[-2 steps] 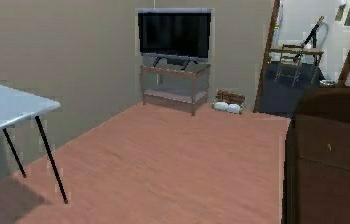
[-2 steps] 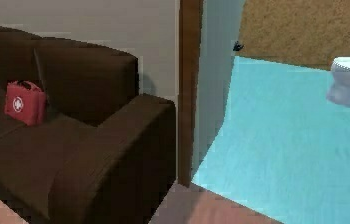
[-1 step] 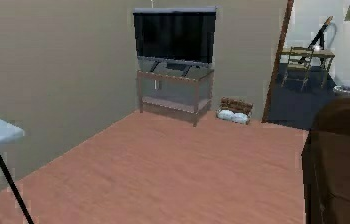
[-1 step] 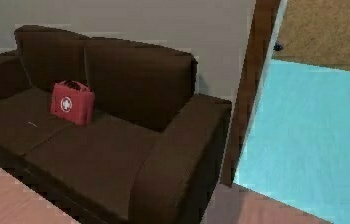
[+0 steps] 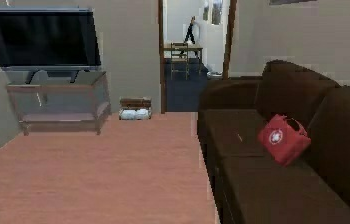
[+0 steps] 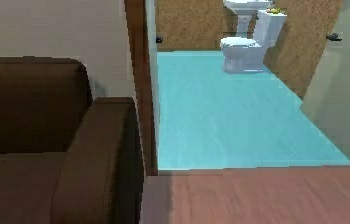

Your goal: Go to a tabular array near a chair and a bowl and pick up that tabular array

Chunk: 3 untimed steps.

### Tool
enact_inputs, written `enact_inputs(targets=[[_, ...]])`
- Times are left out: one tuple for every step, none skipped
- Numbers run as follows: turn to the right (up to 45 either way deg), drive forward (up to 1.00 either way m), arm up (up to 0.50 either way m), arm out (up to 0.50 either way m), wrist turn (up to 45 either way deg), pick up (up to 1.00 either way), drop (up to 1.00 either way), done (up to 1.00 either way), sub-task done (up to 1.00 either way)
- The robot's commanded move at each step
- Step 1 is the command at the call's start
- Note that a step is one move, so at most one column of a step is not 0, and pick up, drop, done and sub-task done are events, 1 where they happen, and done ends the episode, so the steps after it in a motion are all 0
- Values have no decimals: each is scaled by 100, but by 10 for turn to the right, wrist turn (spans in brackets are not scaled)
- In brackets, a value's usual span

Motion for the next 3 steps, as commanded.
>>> enact_inputs(targets=[[0,100,0,0,0,0,0,0,0],[30,0,0,0,0,0,0,0,0],[0,100,0,0,0,0,0,0,0]])
